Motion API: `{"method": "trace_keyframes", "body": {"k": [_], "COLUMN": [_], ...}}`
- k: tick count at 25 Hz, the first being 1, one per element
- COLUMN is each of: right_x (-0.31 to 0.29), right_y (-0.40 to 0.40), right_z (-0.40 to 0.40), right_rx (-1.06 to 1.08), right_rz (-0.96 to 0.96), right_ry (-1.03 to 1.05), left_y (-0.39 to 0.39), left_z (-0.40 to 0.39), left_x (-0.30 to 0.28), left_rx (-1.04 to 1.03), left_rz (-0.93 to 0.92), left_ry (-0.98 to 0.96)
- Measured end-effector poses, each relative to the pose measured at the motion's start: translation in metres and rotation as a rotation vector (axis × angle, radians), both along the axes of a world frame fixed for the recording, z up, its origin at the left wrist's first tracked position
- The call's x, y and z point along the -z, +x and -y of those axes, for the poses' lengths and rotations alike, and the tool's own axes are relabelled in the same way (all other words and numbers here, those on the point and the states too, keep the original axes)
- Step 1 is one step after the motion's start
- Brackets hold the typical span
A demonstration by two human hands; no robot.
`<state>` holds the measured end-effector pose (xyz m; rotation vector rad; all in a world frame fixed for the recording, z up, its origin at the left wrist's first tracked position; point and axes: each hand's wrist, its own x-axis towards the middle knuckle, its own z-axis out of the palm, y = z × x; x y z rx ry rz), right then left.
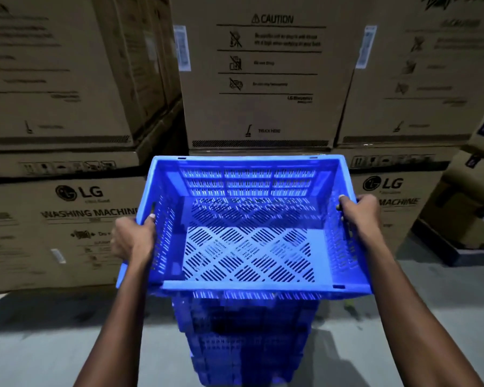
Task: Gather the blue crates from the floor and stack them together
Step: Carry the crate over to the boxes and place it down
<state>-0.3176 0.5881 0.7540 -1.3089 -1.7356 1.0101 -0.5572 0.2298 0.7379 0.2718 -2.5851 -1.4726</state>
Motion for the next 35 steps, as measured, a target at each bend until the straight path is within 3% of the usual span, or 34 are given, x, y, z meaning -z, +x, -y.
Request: {"method": "trace_keyframes", "body": {"k": [6,16,22,30,35], "right_x": [-0.019,0.029,0.019,0.044,0.009], "right_y": [-0.058,-0.109,-0.135,-0.146,-0.127], "right_z": [-0.066,-0.147,-0.141,-0.163,-0.112], "right_rx": [-0.110,-0.229,-0.190,-0.159,-0.155], "right_rz": [0.078,0.179,0.143,0.199,0.415], "right_ry": [0.018,-0.203,-0.185,-0.122,-0.017], "left_y": [-0.043,-0.087,-0.110,-0.115,-0.111], "left_z": [-0.051,-0.110,-0.119,-0.121,-0.119], "left_x": [-0.014,-0.024,-0.020,-0.009,-0.005], "left_rx": [-0.006,0.067,0.060,0.072,0.109], "left_rz": [0.001,0.038,0.017,0.030,0.013], "left_ry": [-0.089,-0.256,-0.279,-0.468,-0.550]}}
